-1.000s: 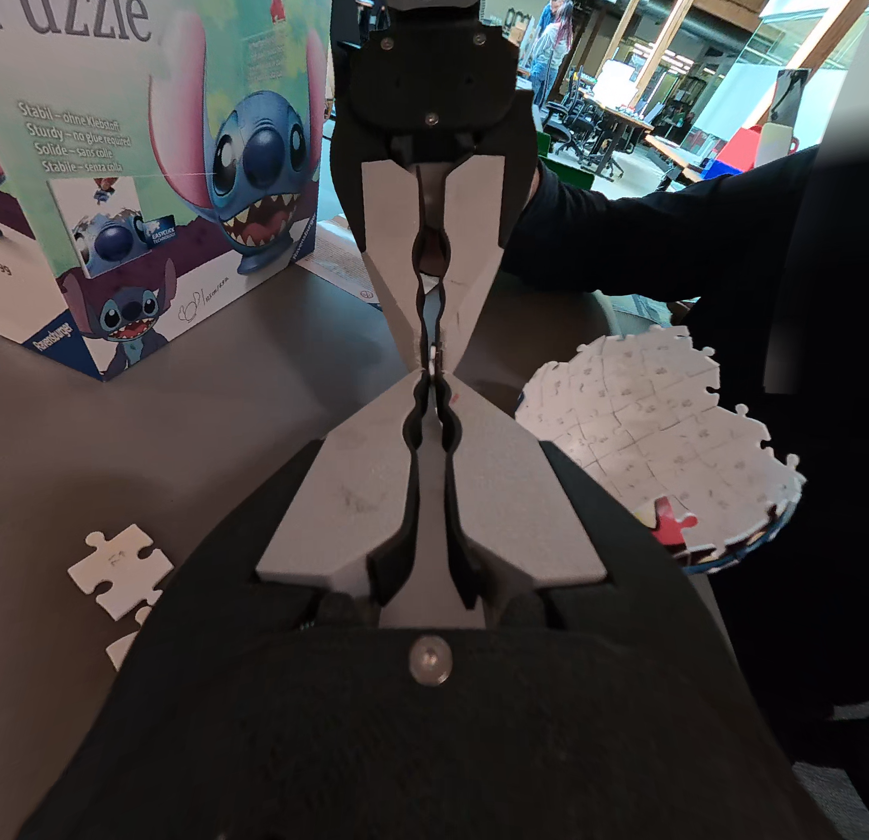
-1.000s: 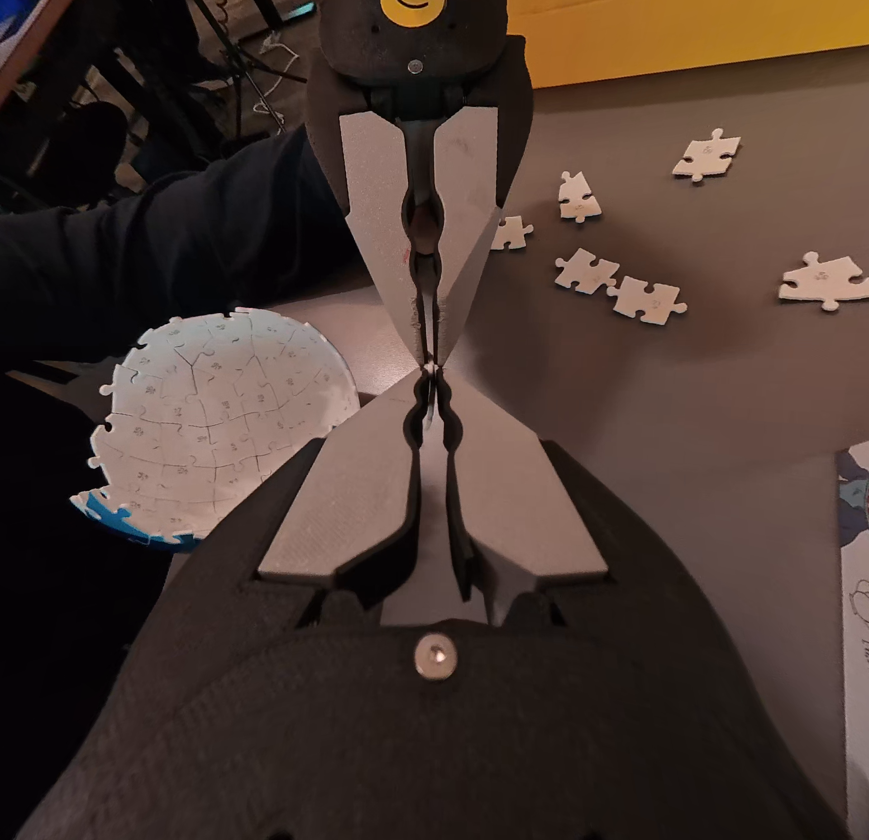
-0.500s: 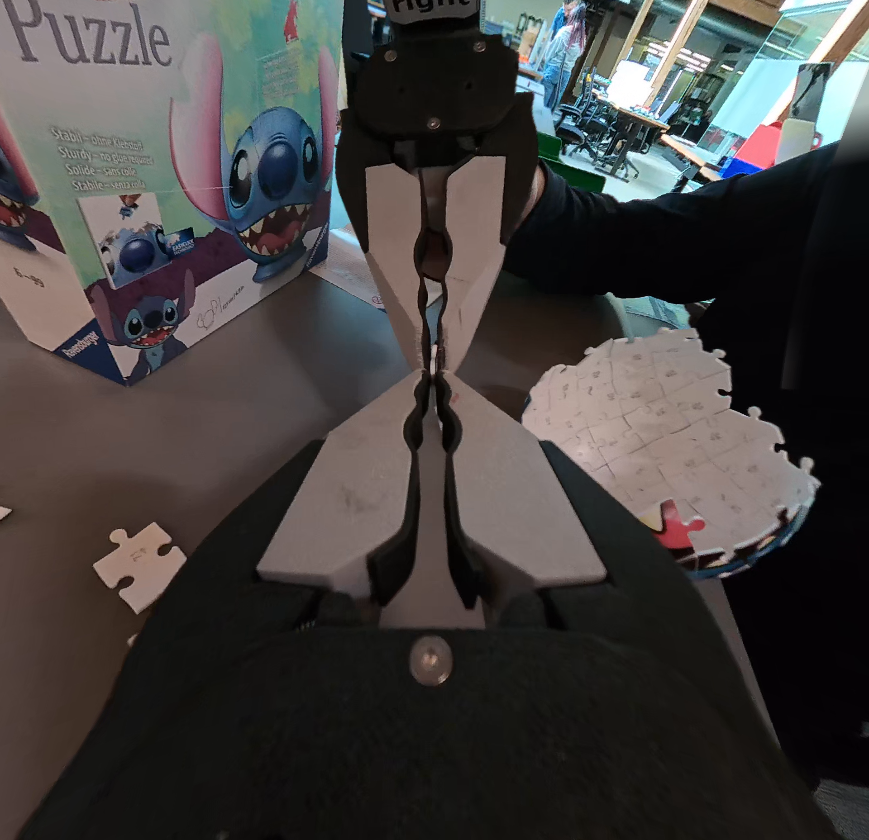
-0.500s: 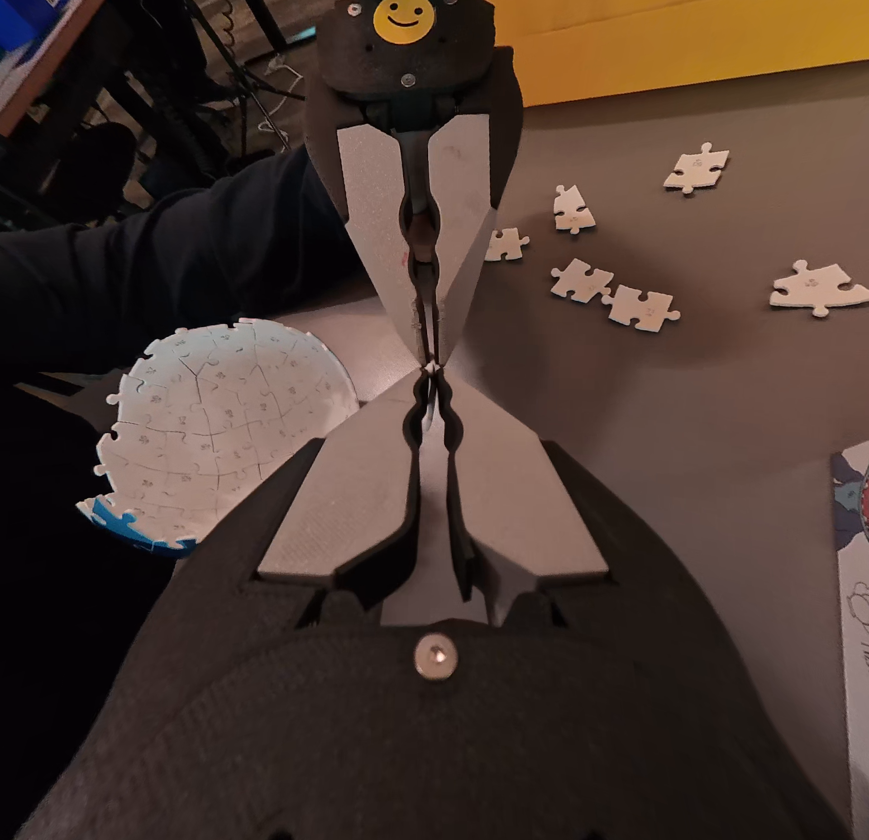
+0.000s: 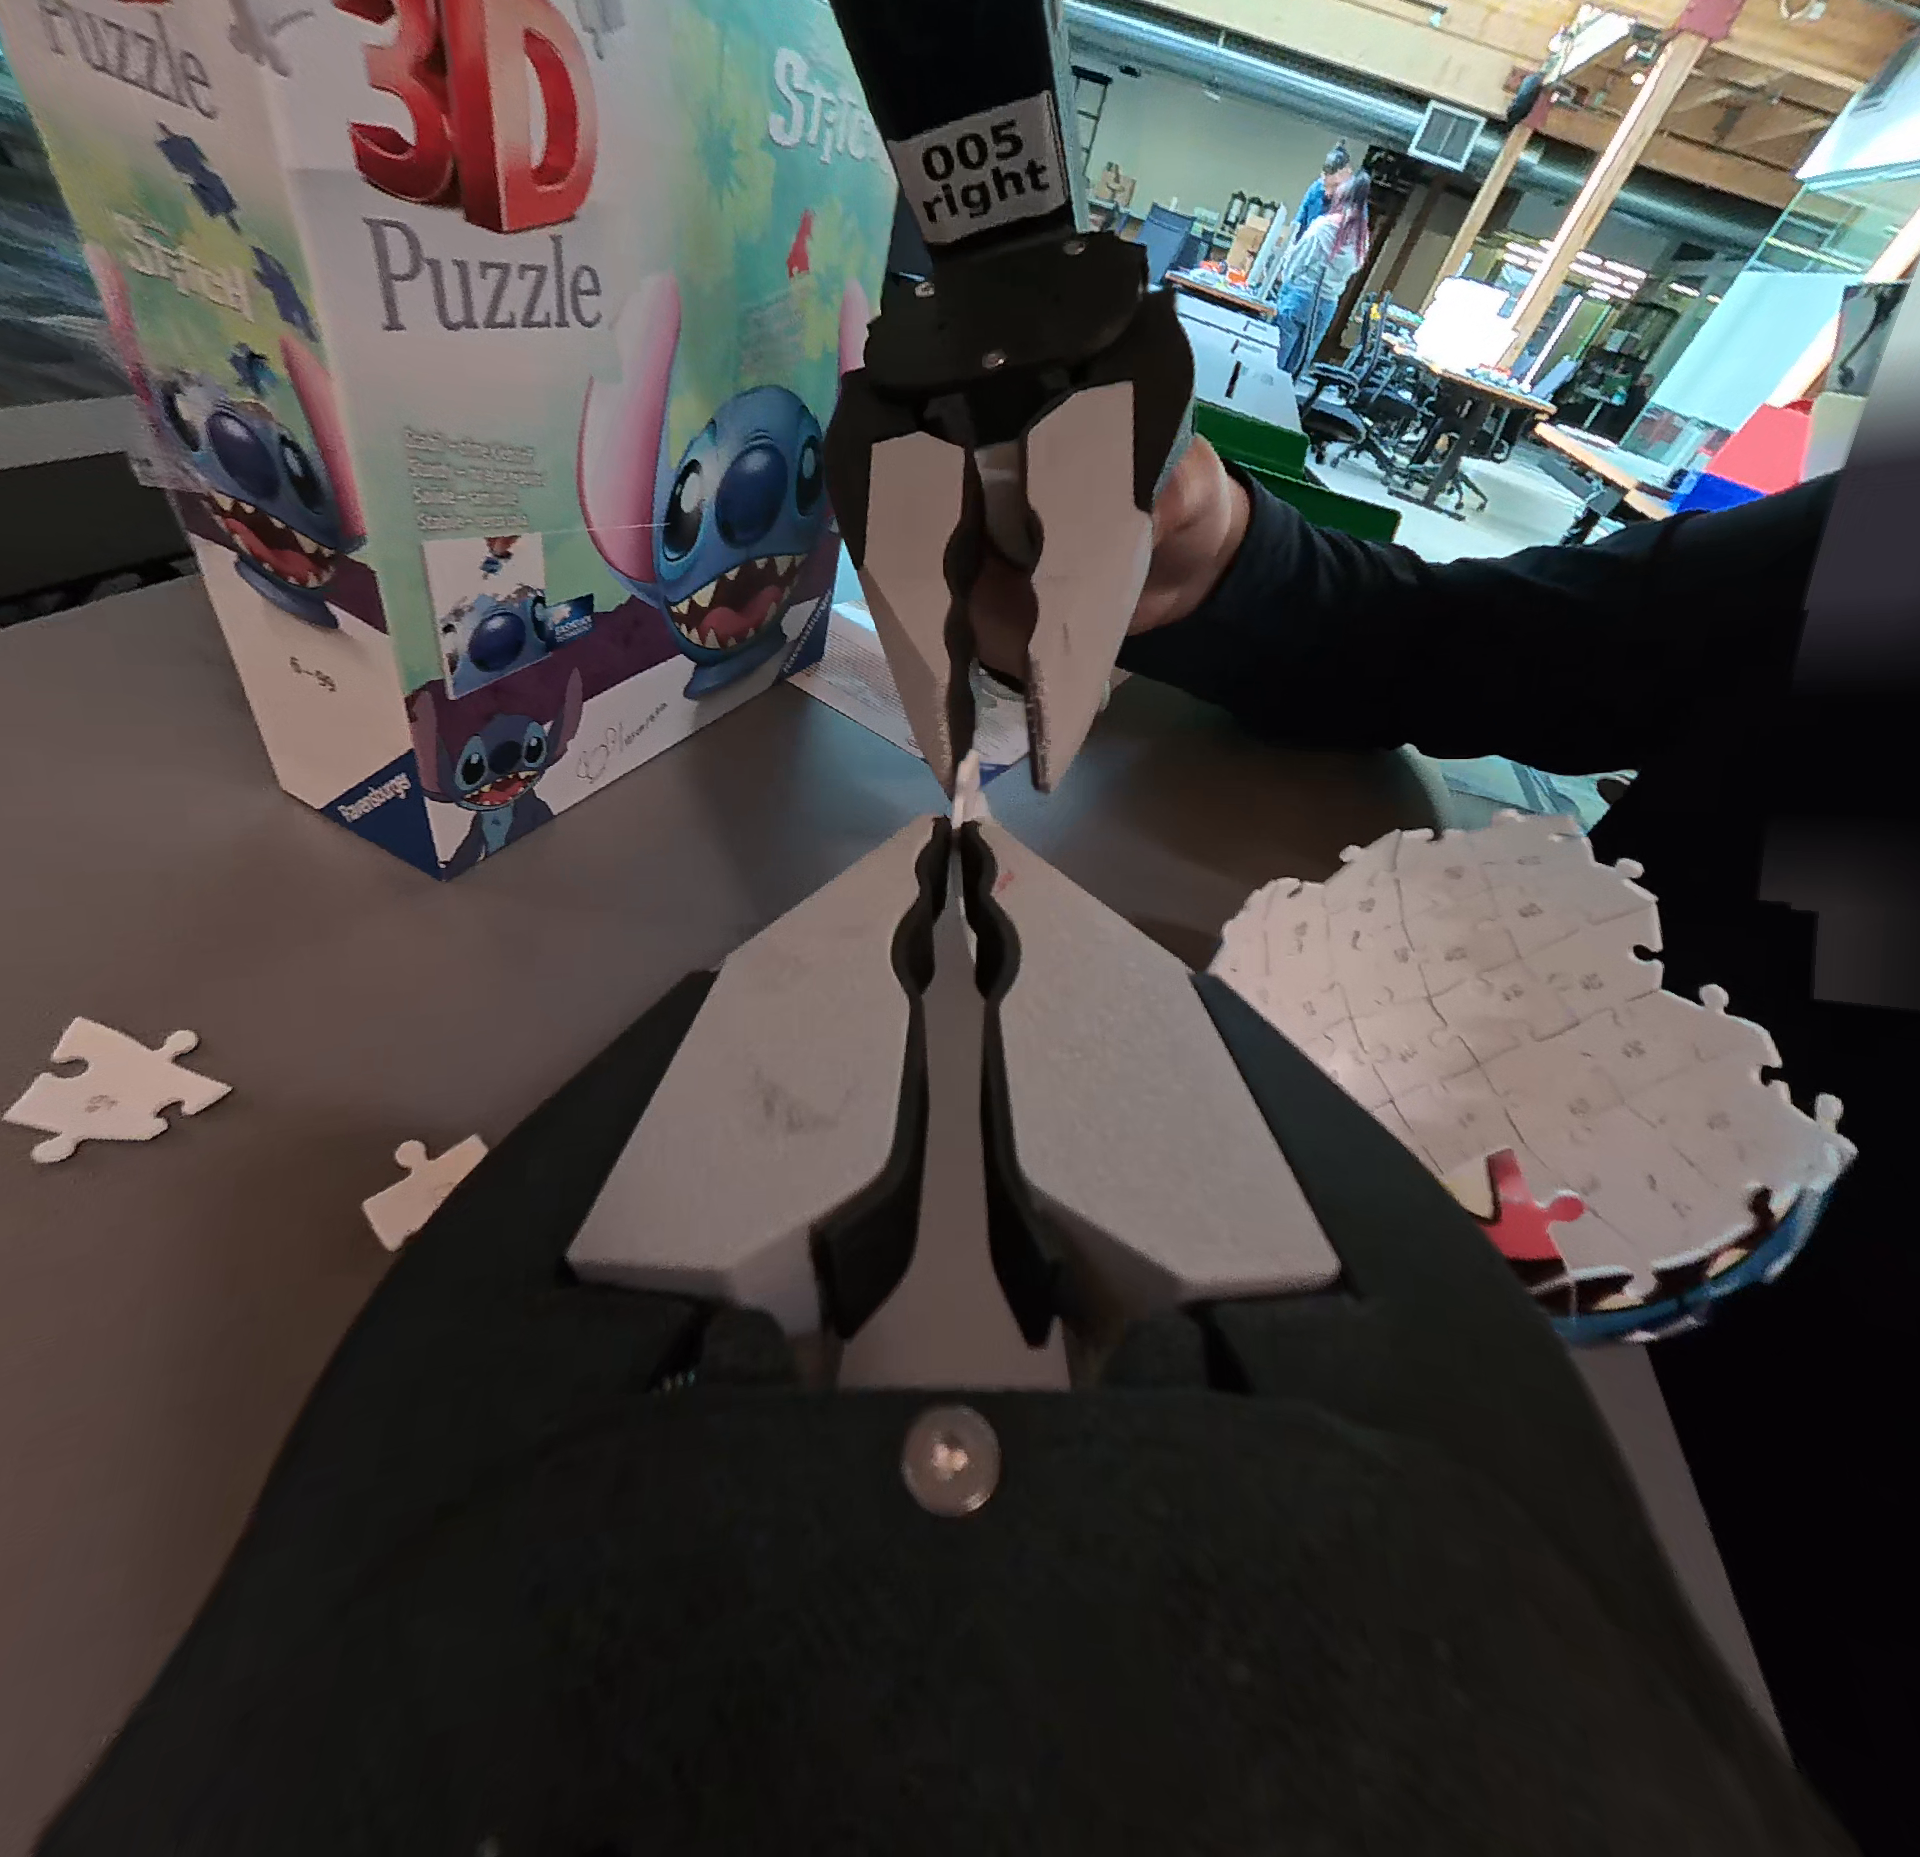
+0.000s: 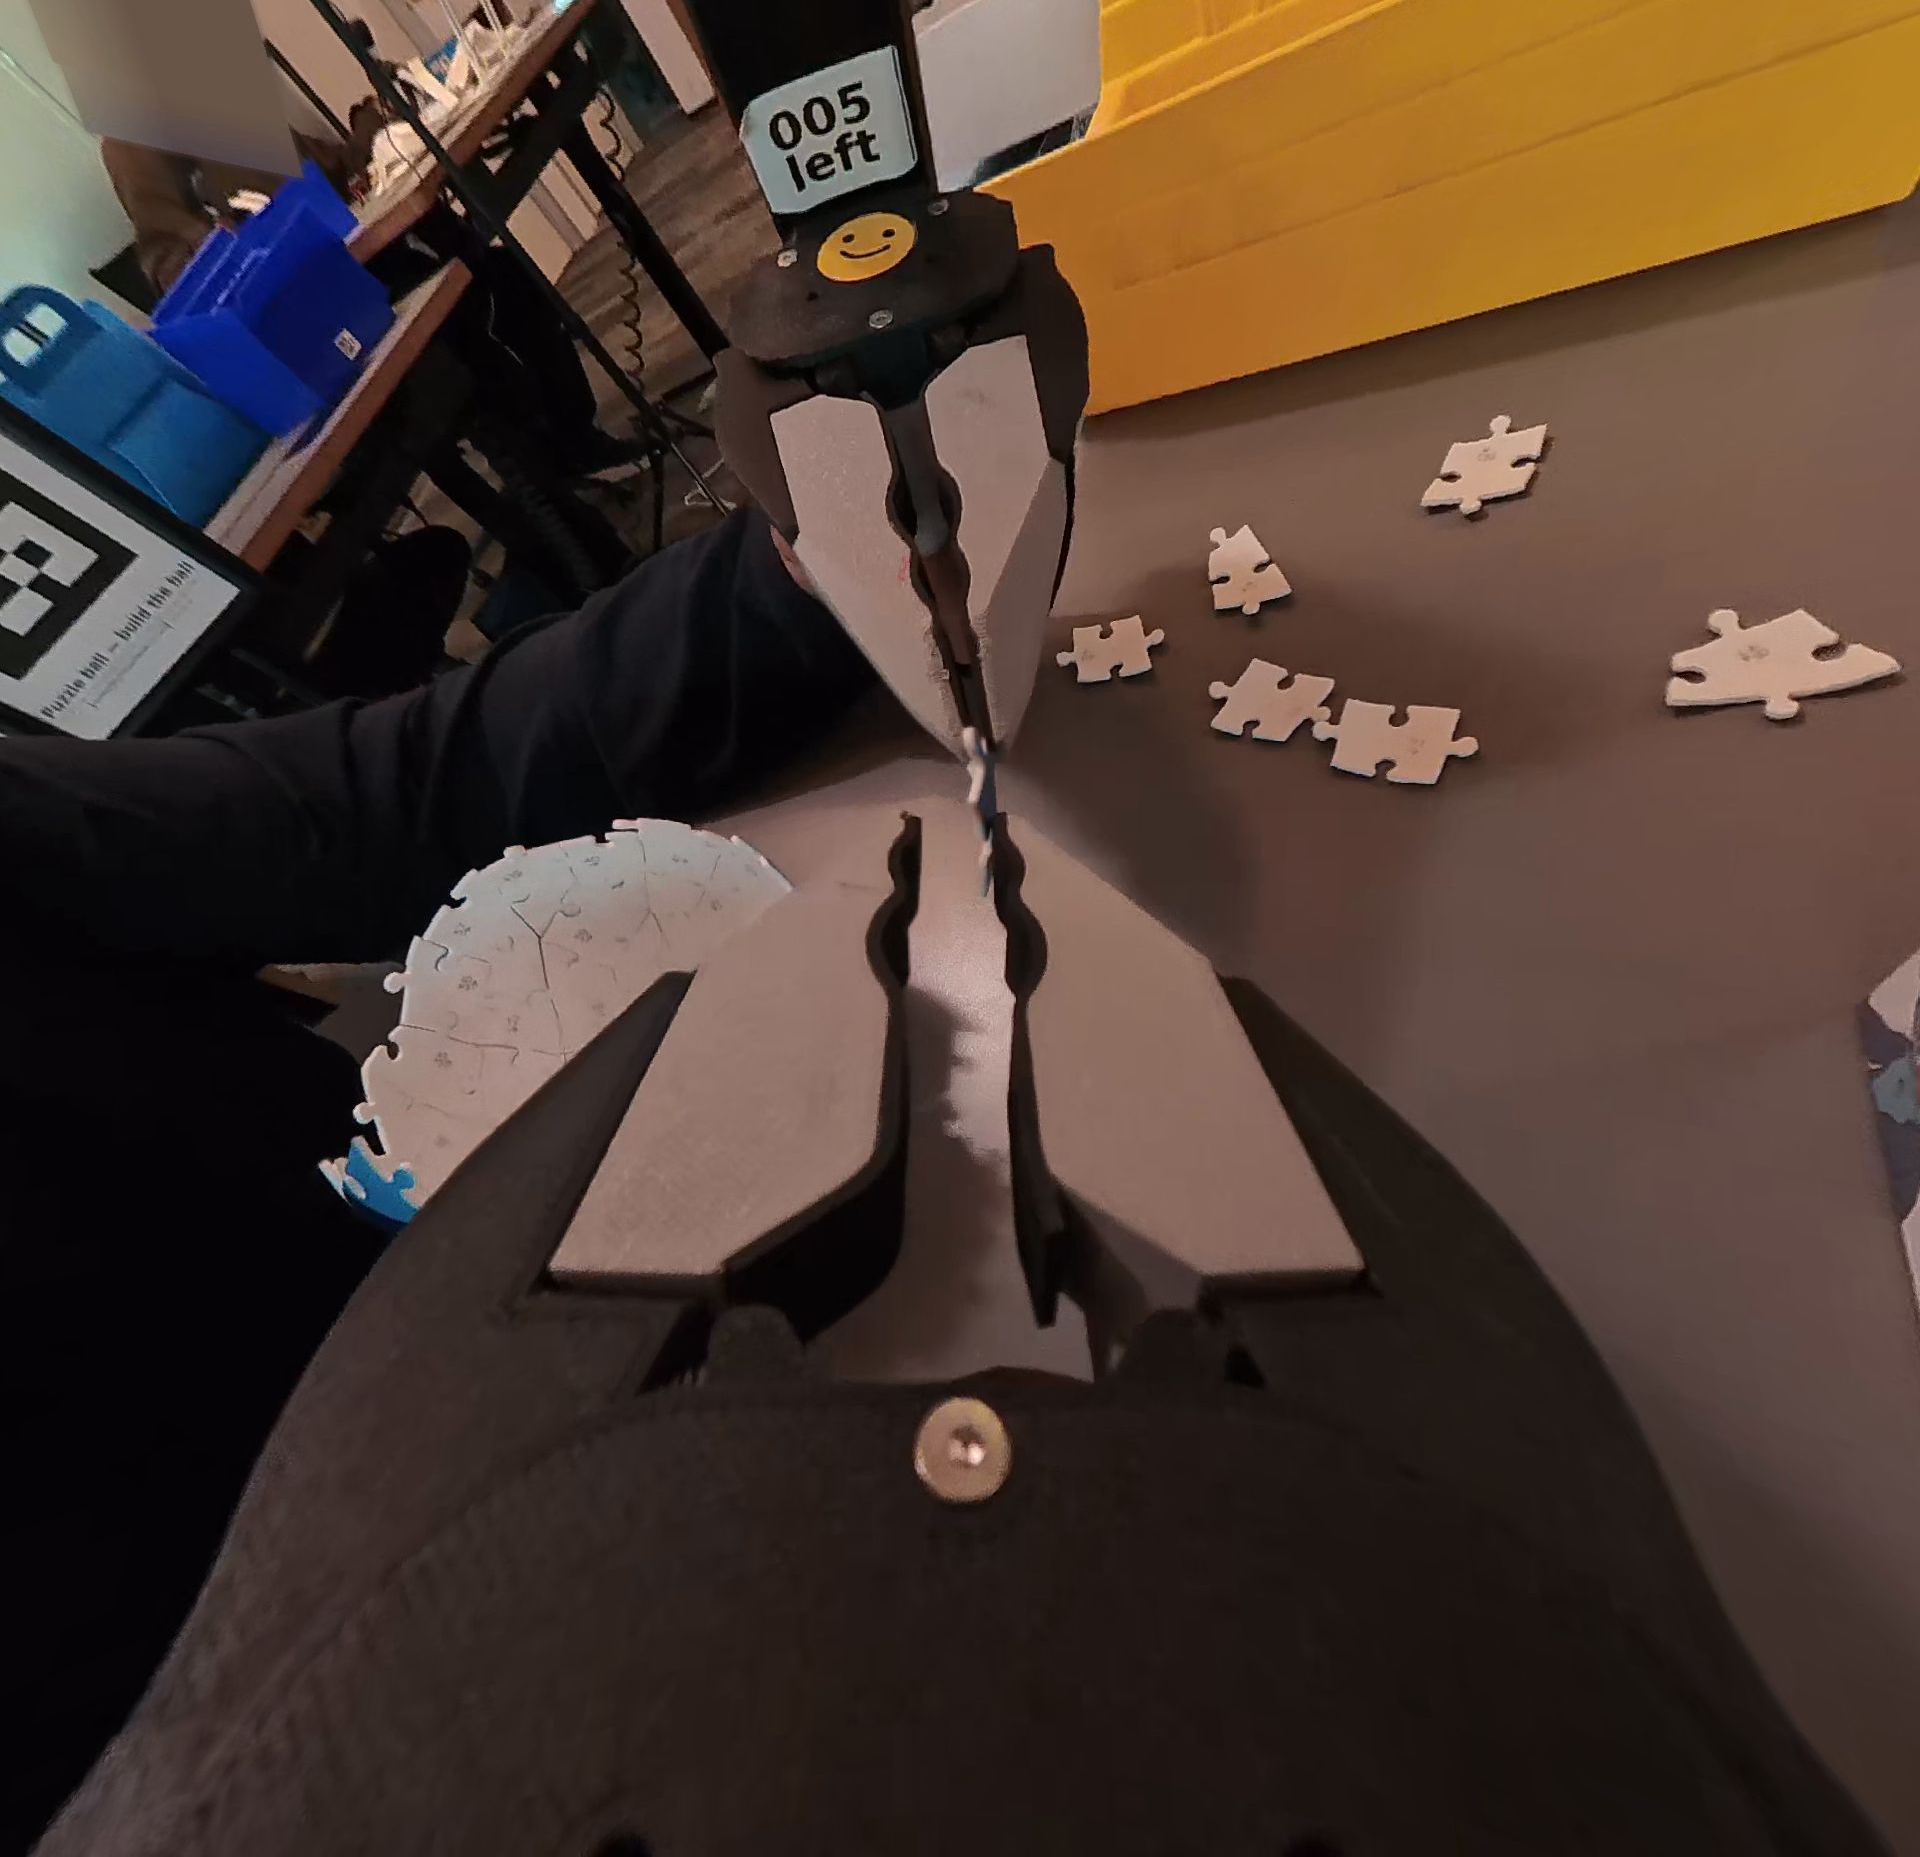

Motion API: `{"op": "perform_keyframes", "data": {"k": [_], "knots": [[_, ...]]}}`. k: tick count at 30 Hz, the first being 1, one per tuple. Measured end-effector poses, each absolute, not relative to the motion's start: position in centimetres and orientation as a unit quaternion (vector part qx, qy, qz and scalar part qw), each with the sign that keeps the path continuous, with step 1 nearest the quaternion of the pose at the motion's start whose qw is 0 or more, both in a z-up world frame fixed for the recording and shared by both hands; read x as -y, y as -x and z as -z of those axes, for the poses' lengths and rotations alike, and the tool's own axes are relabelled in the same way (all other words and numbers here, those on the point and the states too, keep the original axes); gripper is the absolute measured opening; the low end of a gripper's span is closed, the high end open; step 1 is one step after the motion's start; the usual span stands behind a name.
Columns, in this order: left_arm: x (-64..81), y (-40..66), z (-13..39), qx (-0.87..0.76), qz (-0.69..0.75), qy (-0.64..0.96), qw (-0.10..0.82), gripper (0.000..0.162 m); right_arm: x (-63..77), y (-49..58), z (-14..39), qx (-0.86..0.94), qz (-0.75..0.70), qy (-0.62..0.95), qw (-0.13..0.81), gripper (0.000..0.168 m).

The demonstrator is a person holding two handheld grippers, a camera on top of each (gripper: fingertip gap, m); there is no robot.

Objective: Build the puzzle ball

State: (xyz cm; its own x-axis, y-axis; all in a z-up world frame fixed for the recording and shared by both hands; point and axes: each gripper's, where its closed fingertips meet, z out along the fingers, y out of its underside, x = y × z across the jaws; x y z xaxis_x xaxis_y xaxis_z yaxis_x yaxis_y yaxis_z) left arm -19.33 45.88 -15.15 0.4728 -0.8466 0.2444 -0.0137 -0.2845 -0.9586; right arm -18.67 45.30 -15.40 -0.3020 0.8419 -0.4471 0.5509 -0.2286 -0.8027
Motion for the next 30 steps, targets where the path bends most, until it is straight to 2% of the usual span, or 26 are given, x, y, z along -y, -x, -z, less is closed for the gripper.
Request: {"op": "perform_keyframes", "data": {"k": [6,11,14,22,30], "knots": [[-46.7,20.5,14.0,-0.272,0.411,0.68,0.542,0.0,-45.8,19.2,16.0,0.584,-0.542,0.589,0.133,0.015],[-46.4,20.5,13.1,-0.268,0.429,0.664,0.55,0.0,-45.7,19.5,15.4,0.562,-0.573,0.582,0.13,0.007],[-46.5,20.5,13.2,-0.264,0.432,0.666,0.548,0.0,-45.9,19.4,14.6,0.552,-0.588,0.576,0.134,0.0],[-46.5,20.1,14.0,-0.271,0.435,0.677,0.527,0.0,-46.6,19.3,13.6,0.548,-0.585,0.573,0.168,0.0],[-46.3,19.8,14.5,-0.275,0.442,0.683,0.512,0.0,-46.6,19.3,13.7,0.545,-0.59,0.573,0.163,0.0]]}}
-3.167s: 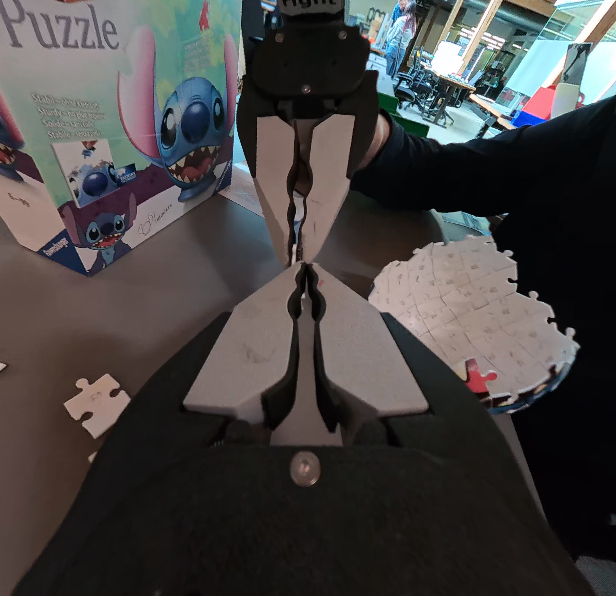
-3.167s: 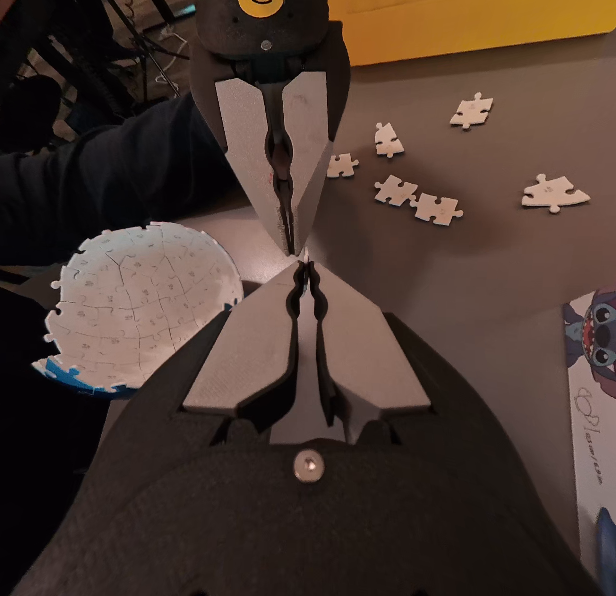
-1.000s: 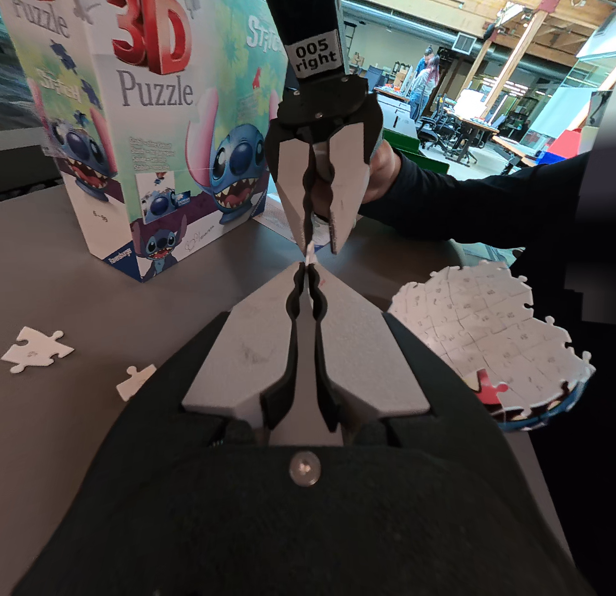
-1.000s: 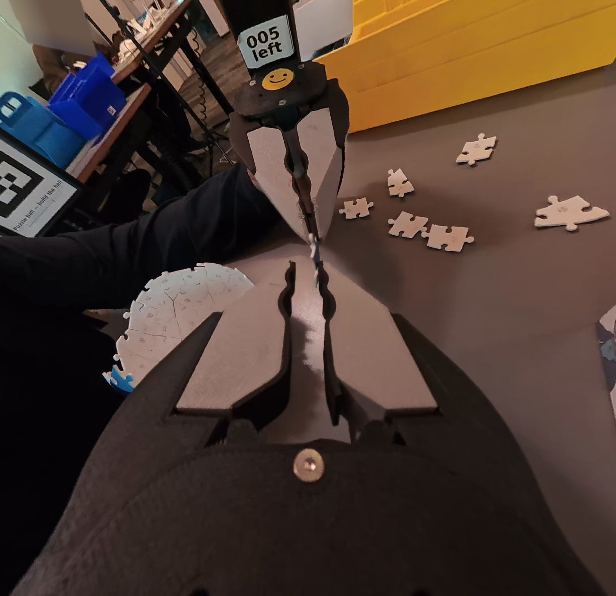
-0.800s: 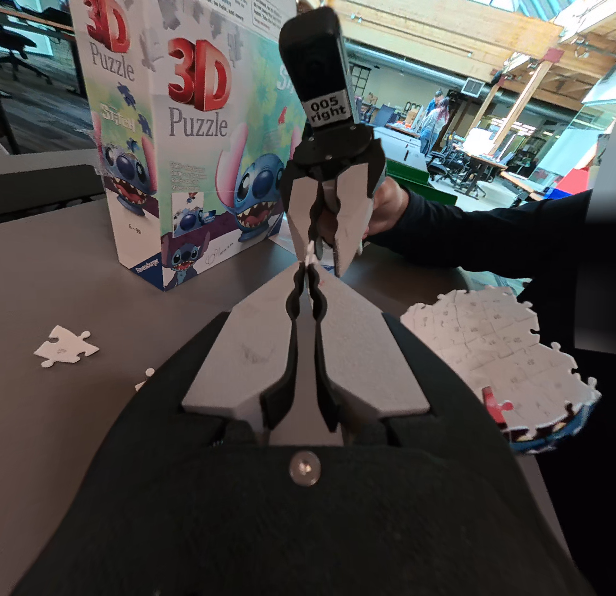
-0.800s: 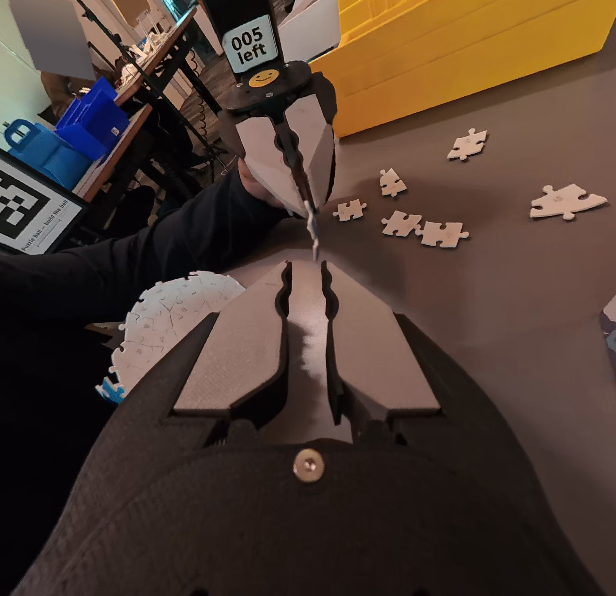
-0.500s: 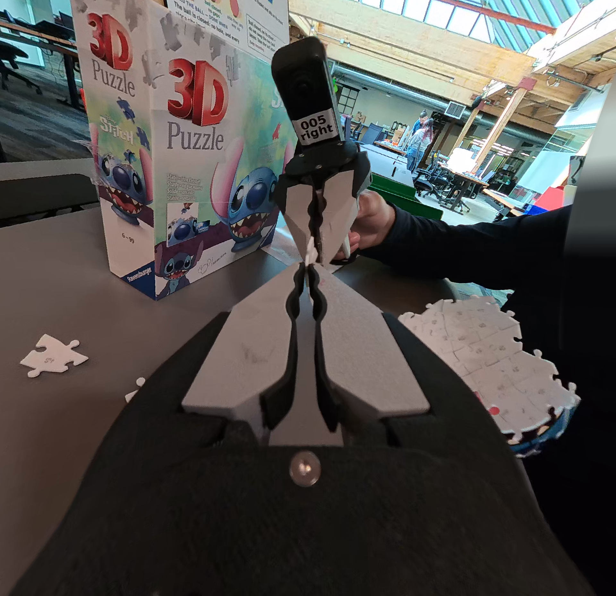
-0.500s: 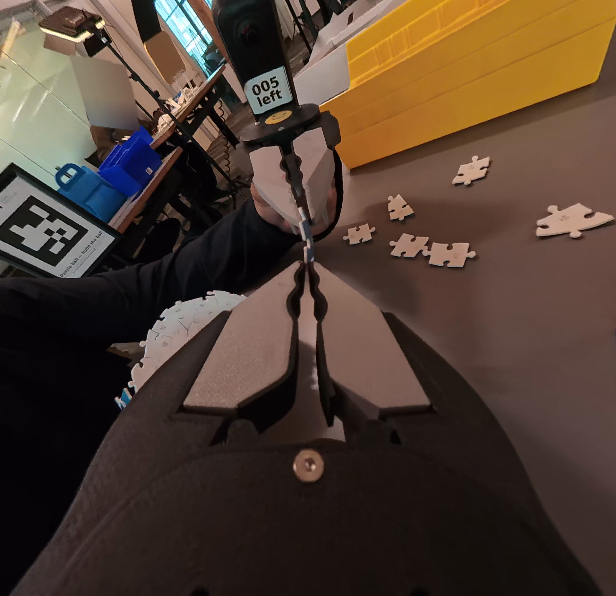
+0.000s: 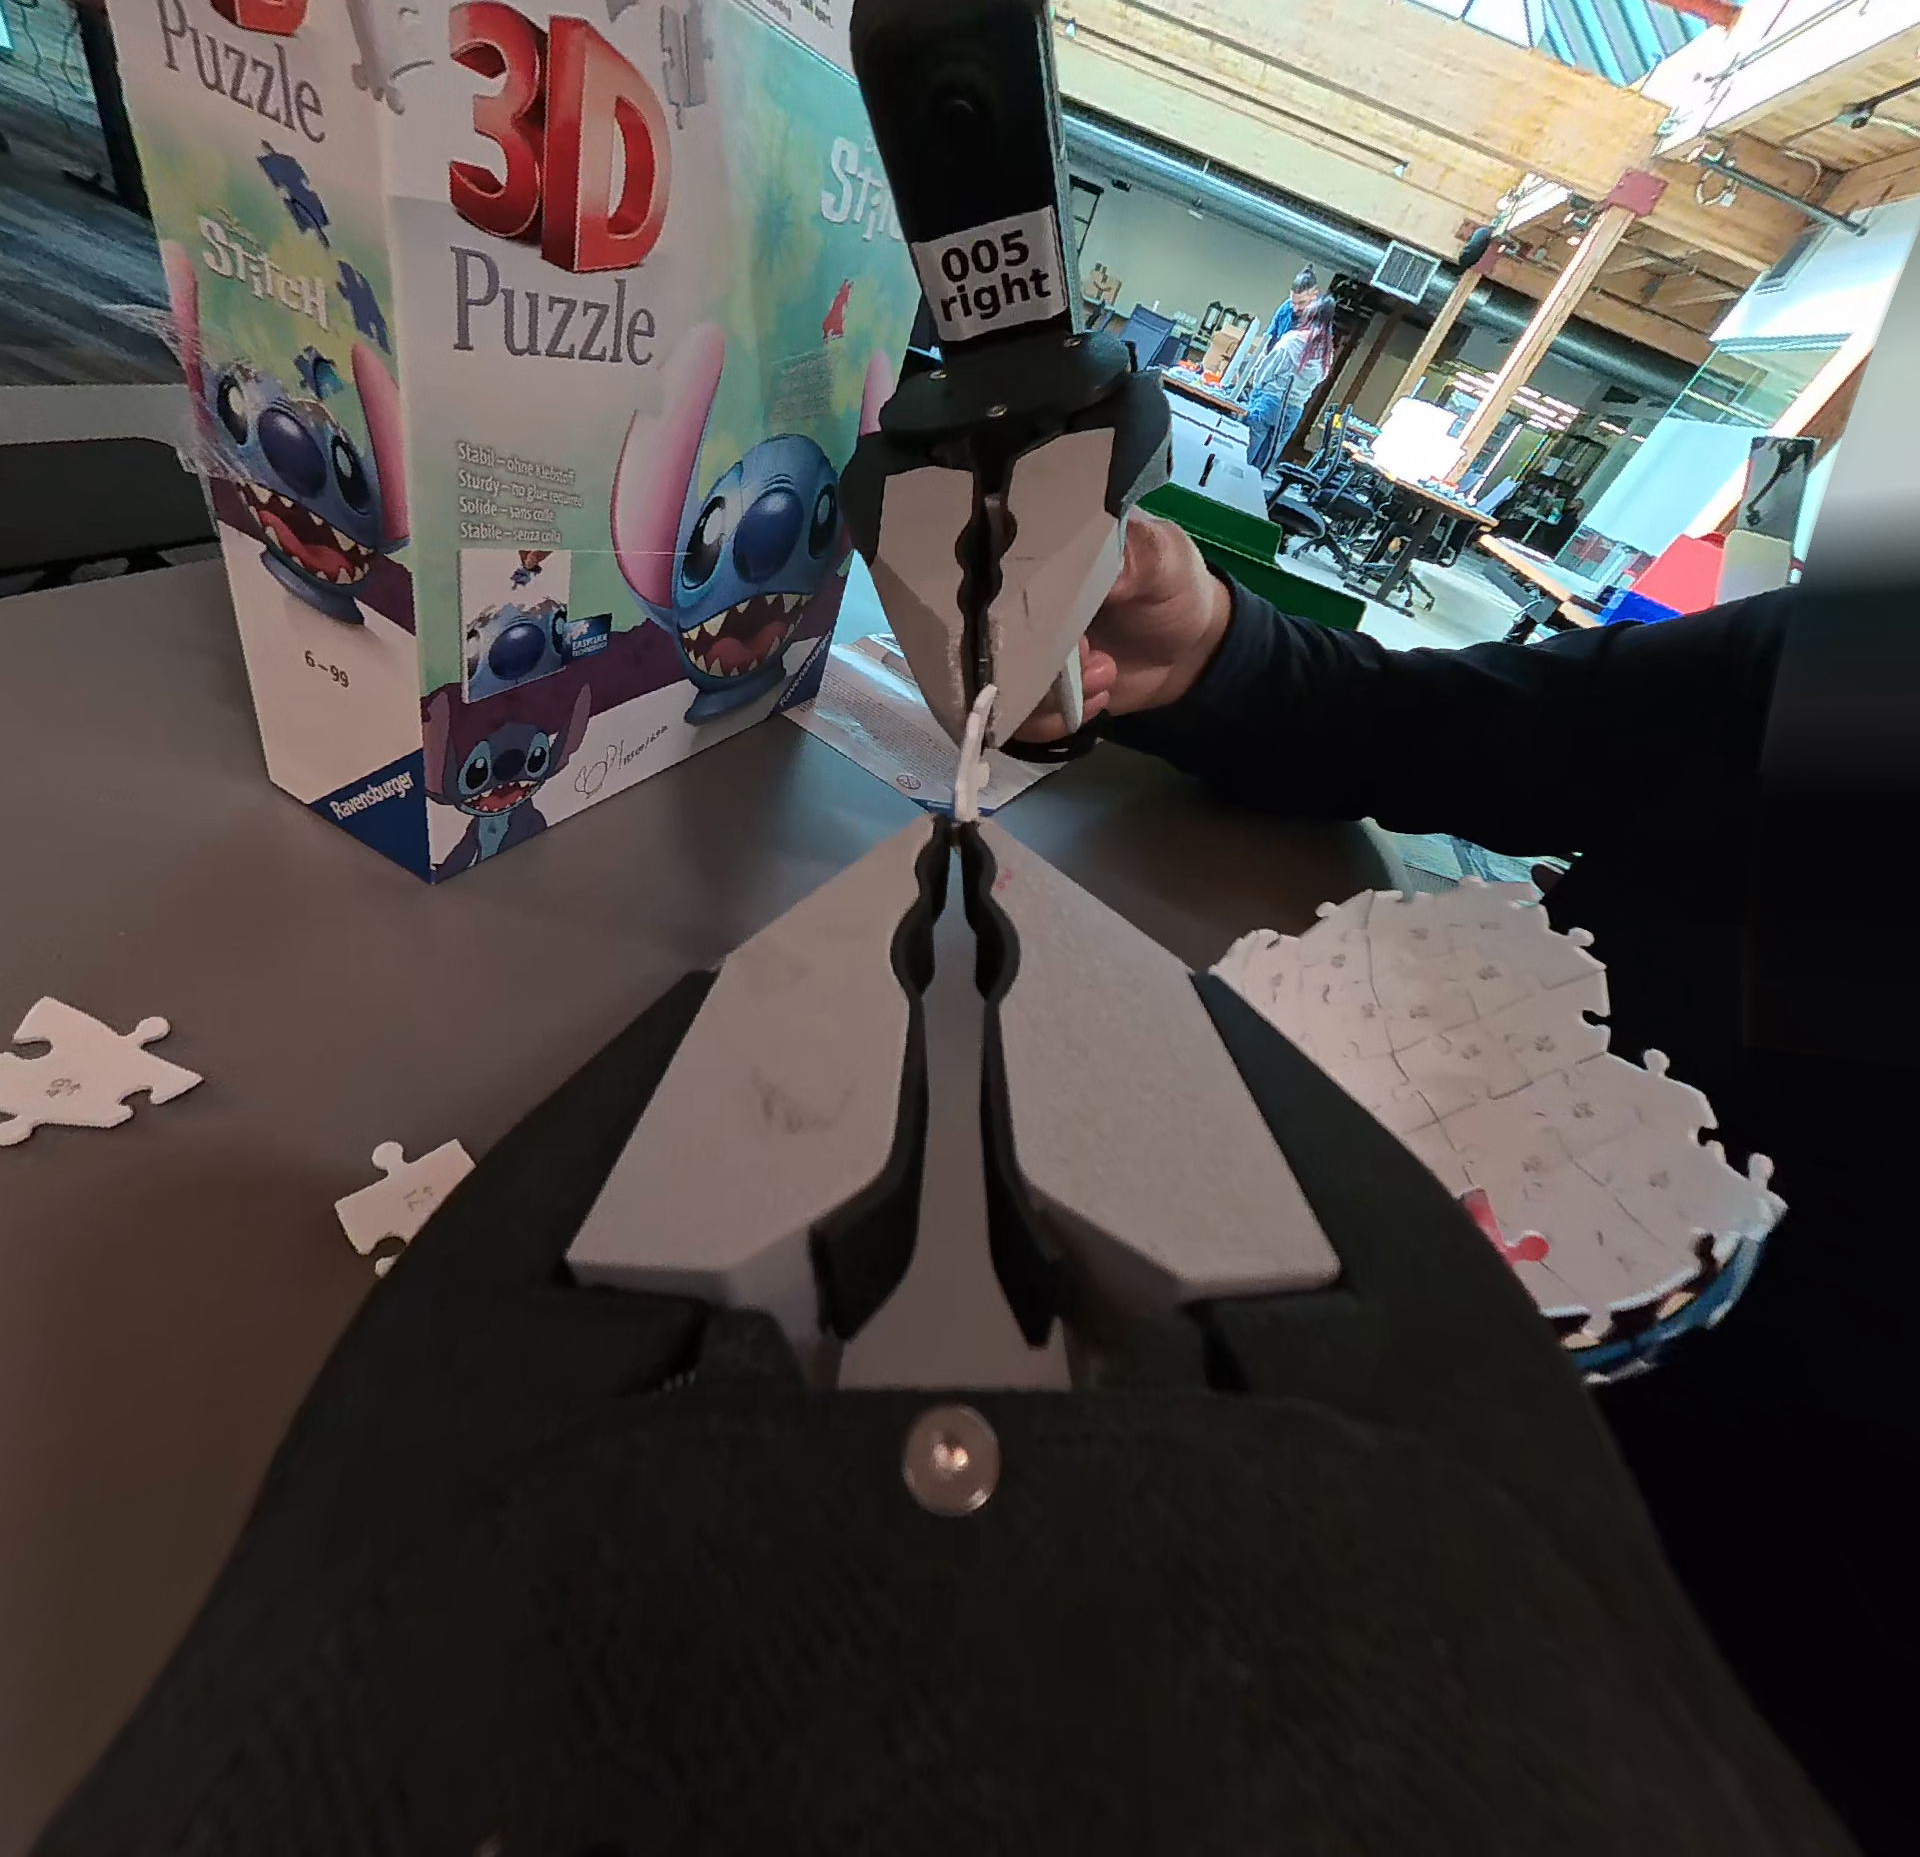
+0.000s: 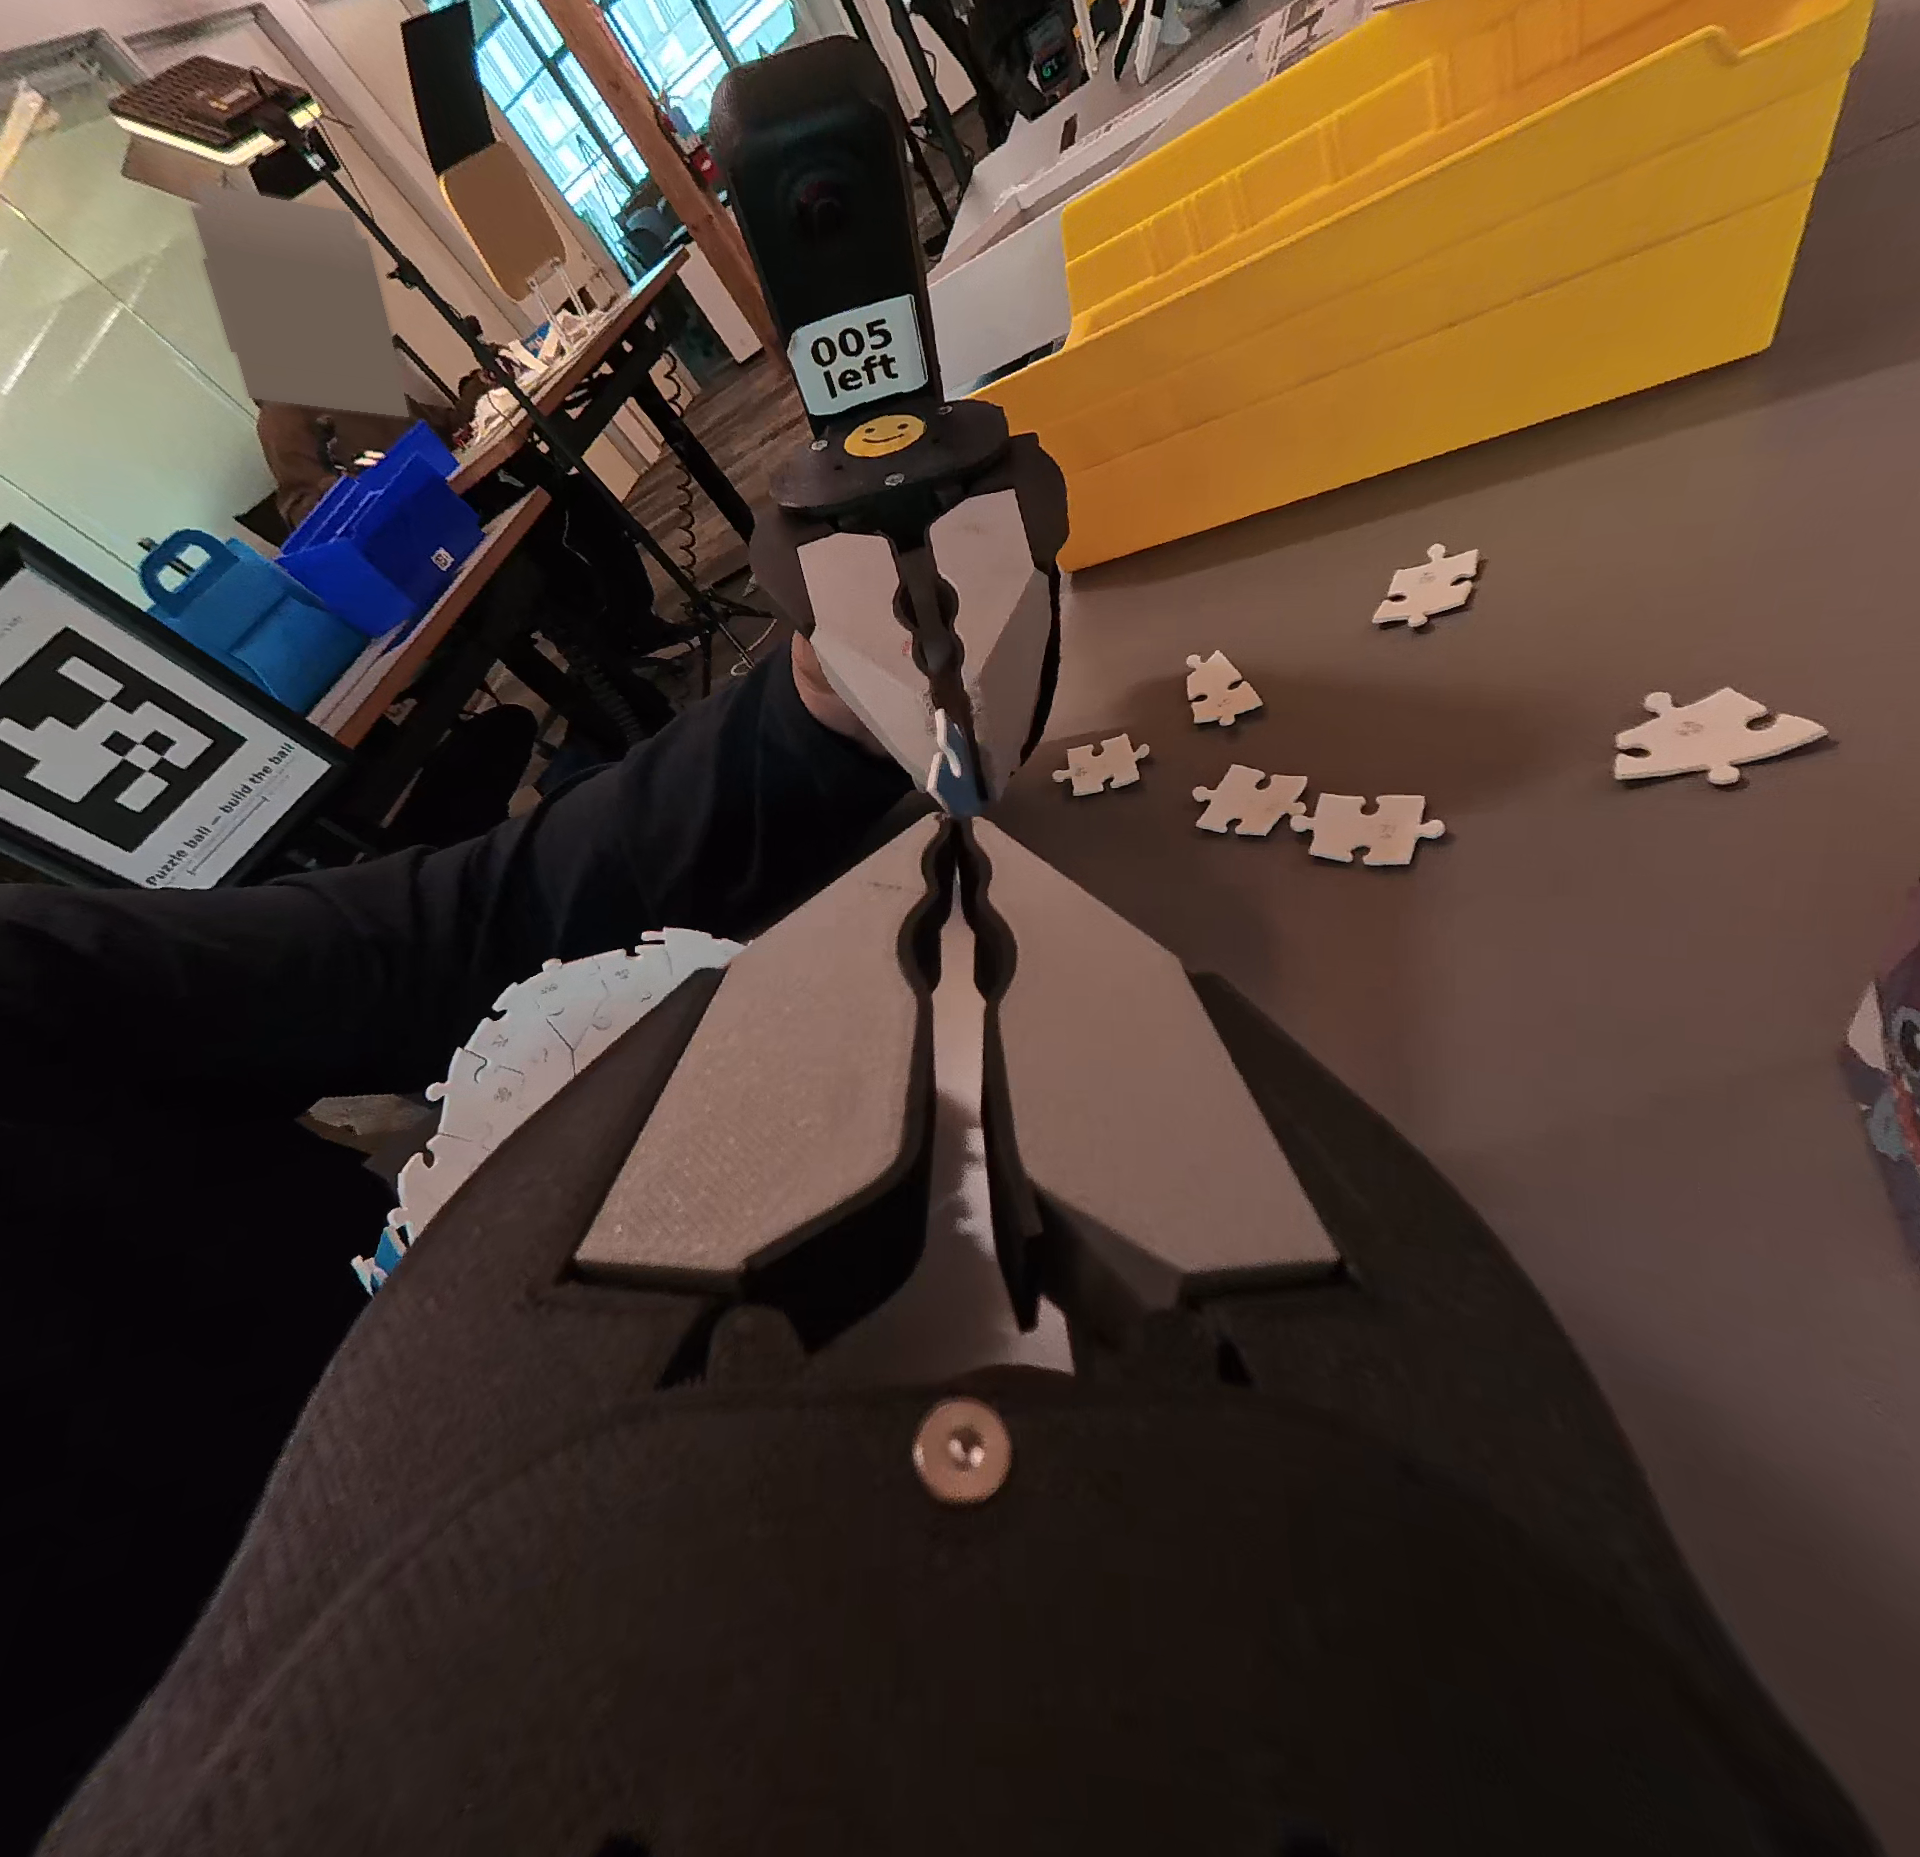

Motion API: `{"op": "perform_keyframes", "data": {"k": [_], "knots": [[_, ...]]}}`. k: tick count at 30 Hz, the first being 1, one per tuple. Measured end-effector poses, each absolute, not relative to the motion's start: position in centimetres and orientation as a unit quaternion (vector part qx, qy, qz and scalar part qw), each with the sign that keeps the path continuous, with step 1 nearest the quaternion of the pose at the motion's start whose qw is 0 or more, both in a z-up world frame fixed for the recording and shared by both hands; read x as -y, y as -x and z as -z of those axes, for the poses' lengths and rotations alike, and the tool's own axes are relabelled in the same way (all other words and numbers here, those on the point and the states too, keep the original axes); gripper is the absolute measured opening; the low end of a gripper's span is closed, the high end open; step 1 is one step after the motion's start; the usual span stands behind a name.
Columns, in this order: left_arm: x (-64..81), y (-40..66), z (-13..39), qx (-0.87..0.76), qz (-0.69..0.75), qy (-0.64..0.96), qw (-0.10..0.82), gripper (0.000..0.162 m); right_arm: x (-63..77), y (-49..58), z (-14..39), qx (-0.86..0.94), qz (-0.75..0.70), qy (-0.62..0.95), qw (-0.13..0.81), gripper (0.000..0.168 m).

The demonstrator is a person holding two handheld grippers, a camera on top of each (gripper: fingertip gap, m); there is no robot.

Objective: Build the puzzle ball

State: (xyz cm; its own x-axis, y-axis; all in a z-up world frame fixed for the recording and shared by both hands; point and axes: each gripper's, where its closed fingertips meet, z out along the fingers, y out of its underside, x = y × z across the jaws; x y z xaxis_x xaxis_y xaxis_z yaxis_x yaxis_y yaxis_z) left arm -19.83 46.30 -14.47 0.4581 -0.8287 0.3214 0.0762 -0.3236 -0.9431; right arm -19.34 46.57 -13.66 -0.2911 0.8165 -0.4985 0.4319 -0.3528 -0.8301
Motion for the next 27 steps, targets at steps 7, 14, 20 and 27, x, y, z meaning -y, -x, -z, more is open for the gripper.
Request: {"op": "perform_keyframes", "data": {"k": [7,14,20,27], "knots": [[-46.47,19.93,14.56,-0.271,0.443,0.685,0.512,0.0,-46.65,19.37,13.74,0.546,-0.589,0.572,0.166,0.0],[-46.62,20.07,14.5,-0.27,0.435,0.685,0.518,0.0,-46.6,19.35,13.61,0.547,-0.59,0.569,0.166,0.003],[-46.66,20.11,14.54,-0.269,0.434,0.686,0.518,0.0,-46.39,19.29,13.48,0.55,-0.596,0.562,0.163,0.008],[-46.66,20.08,14.57,-0.267,0.437,0.687,0.516,0.0,-46.38,19.3,13.5,0.55,-0.598,0.56,0.162,0.008]]}}
